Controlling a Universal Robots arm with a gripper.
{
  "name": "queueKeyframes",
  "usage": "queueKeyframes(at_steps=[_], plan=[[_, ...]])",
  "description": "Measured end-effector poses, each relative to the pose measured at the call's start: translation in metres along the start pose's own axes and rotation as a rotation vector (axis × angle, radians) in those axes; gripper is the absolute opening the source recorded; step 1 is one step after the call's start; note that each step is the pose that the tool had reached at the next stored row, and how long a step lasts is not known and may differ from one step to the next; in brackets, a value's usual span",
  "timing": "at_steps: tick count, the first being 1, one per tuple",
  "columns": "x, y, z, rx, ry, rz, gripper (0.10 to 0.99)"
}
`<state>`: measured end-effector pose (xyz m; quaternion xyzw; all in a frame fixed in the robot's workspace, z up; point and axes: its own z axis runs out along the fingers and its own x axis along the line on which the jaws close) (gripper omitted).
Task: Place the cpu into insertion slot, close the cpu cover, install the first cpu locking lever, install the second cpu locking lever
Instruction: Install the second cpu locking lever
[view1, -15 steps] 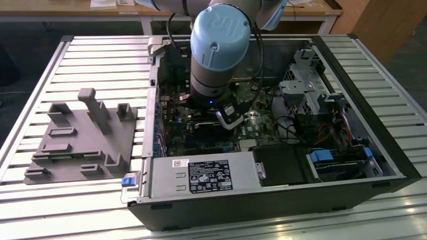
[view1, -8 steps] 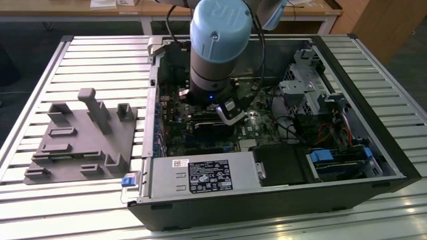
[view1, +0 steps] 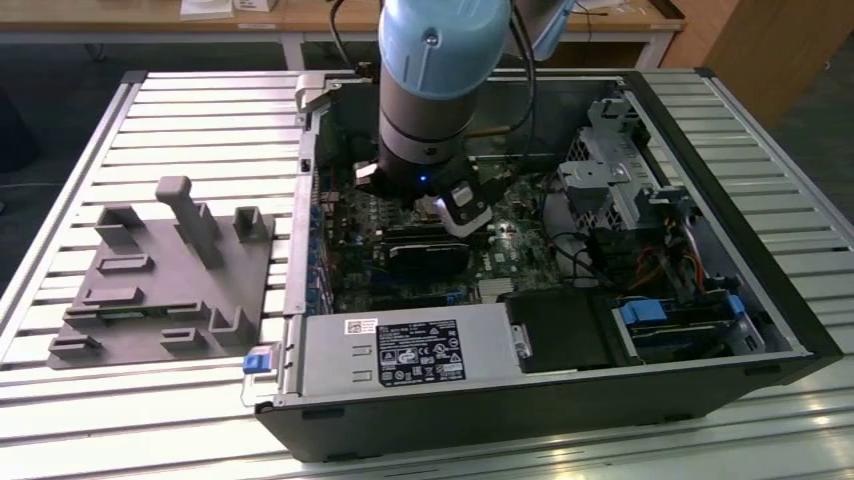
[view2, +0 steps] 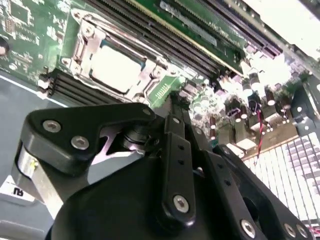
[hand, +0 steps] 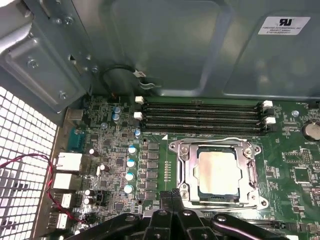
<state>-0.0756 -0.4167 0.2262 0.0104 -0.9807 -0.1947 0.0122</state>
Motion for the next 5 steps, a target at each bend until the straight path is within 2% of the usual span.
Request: queueKeyframes(at_steps=[5], plan=[[0.0000,0.0000,-0.0001,0.000,0.0000,0.000,0.106]])
